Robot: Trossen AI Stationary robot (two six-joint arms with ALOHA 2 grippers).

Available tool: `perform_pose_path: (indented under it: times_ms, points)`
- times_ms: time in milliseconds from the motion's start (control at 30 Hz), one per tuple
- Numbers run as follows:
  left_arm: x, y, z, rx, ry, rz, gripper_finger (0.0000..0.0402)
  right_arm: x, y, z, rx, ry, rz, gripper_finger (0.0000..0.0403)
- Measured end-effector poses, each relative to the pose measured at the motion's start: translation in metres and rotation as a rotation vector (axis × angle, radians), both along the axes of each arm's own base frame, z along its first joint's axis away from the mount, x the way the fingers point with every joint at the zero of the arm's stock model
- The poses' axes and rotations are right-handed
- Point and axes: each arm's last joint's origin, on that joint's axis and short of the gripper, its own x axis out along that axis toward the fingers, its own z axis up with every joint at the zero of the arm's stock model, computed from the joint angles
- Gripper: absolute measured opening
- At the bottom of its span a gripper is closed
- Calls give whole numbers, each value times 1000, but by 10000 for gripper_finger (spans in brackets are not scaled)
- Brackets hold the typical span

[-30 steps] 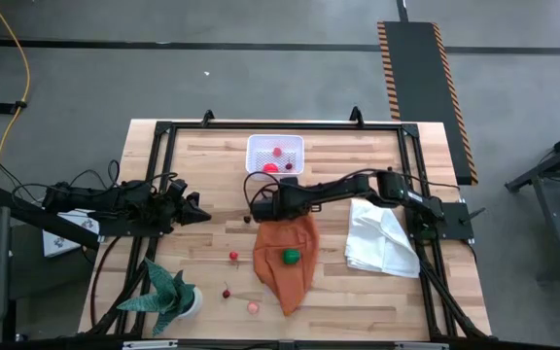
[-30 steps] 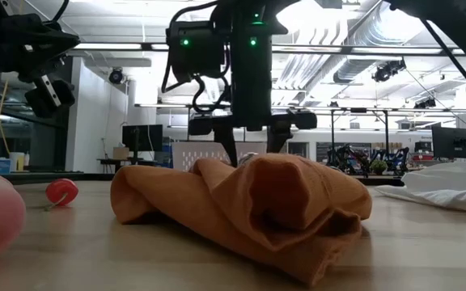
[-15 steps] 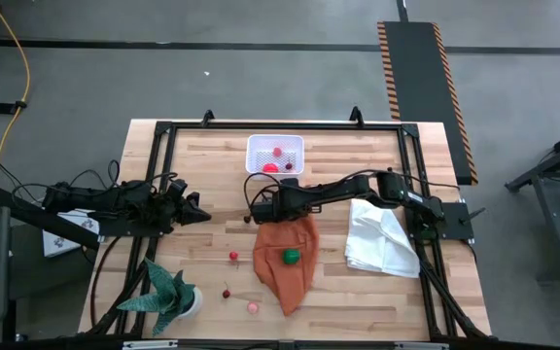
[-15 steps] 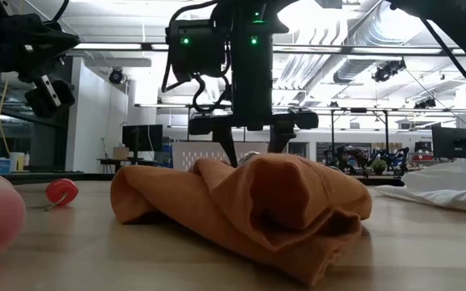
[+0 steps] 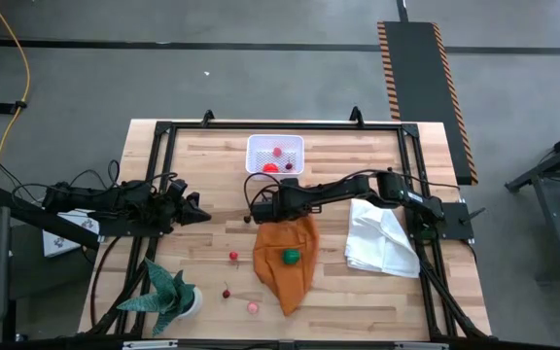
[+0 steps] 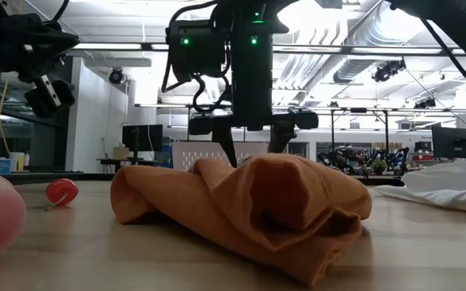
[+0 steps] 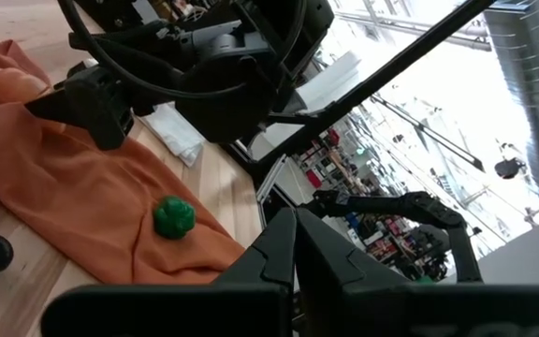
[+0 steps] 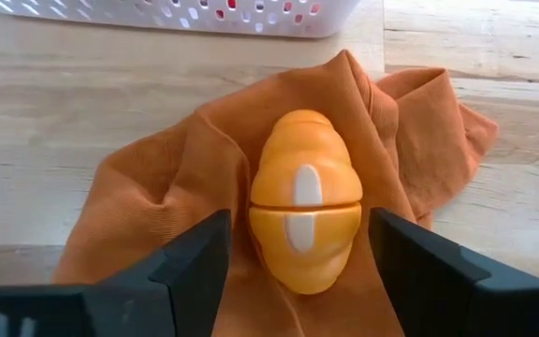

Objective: Pick and placing Produce into tupperware
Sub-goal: Put the orange croissant into the white basket

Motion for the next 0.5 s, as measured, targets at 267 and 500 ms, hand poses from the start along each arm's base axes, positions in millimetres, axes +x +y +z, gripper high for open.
perform_pose_path:
  times_ms: [267,500]
  points:
    - [0,0,0,0,-2,-11,1,-1,-11,0,0,9,-20,243]
    - [0,0,0,0,-2,-11,1,-1,-20,-1,13,23,-13,244]
